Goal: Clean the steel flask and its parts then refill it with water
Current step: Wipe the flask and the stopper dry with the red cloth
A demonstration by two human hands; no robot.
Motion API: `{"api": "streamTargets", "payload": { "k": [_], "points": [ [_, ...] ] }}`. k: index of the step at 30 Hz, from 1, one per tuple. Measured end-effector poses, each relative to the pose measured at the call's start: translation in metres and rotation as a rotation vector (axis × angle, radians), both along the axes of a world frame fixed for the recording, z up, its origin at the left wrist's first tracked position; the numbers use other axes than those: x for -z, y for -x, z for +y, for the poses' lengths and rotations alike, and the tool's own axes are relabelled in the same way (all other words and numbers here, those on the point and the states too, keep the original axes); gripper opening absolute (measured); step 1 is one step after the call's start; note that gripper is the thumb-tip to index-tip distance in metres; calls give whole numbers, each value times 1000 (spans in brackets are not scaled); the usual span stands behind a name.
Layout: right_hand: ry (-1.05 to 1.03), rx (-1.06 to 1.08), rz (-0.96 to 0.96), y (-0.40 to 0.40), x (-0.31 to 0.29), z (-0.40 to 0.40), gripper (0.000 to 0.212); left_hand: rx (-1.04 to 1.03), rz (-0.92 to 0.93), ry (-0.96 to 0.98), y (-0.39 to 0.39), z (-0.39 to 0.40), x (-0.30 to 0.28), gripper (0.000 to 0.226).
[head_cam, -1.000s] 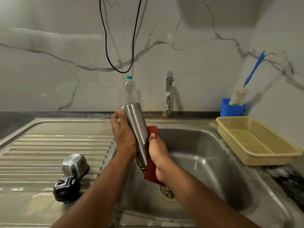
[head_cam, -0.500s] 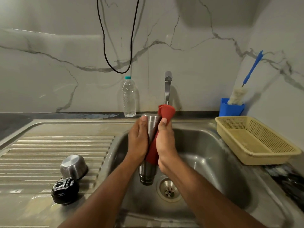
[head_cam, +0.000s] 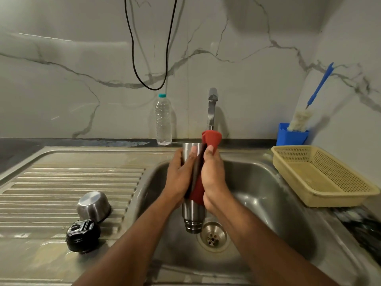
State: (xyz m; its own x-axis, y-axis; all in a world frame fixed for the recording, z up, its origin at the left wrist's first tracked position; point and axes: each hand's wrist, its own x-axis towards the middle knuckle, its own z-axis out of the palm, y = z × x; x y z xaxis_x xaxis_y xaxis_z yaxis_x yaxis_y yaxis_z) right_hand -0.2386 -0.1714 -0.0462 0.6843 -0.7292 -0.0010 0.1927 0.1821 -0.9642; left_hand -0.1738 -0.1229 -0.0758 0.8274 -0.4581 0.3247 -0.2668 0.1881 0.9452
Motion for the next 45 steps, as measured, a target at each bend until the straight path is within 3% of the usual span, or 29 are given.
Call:
{"api": "streamTargets", "payload": {
  "k": [3, 5, 8, 12, 14, 17, 22, 26, 30, 32, 35, 39, 42, 45],
  "points": [
    [137, 57, 25, -2, 3, -4, 37, 62, 18, -9, -2, 0, 5, 47],
    [177, 30, 54, -6, 8, 1, 36, -17, -6, 53, -1, -1, 3, 41],
    [162, -59, 169, -11, 22, 12, 48, -236, 32, 187, -9, 6, -11, 45],
    [3, -131, 341, -16, 36, 18, 44, -390, 163, 283, -25, 20, -23, 40],
    [-124, -118, 350, -15, 34, 14, 44, -347, 174, 200, -23, 17, -20, 42],
    [-259, -40, 209, -13, 24, 4, 40, -124, 59, -21, -14, 6, -5, 48],
    [-182, 72, -12, -2, 3, -5, 31, 56, -25, -144, -13, 3, 6, 58],
    [-7, -8, 11, -5, 9, 3, 38, -30, -43, 27, -11, 4, 1, 51],
    [-2, -125, 231, -11, 28, 20, 44, -315, 73, 206, -15, 12, -20, 37],
    [-50, -143, 290, -13, 34, 24, 41, -354, 131, 264, -22, 19, -25, 40],
    [-174, -123, 284, -12, 31, 21, 37, -246, 147, 122, -19, 19, -20, 50],
    [-247, -47, 104, -2, 12, 6, 34, 41, 92, -55, -7, 10, -3, 59],
    [-116, 8, 4, -2, 7, -1, 32, 63, 19, -55, -7, 5, 0, 53],
    [73, -39, 57, -5, 13, 4, 37, -5, -33, 44, -11, 5, -4, 39]
  ]
}}
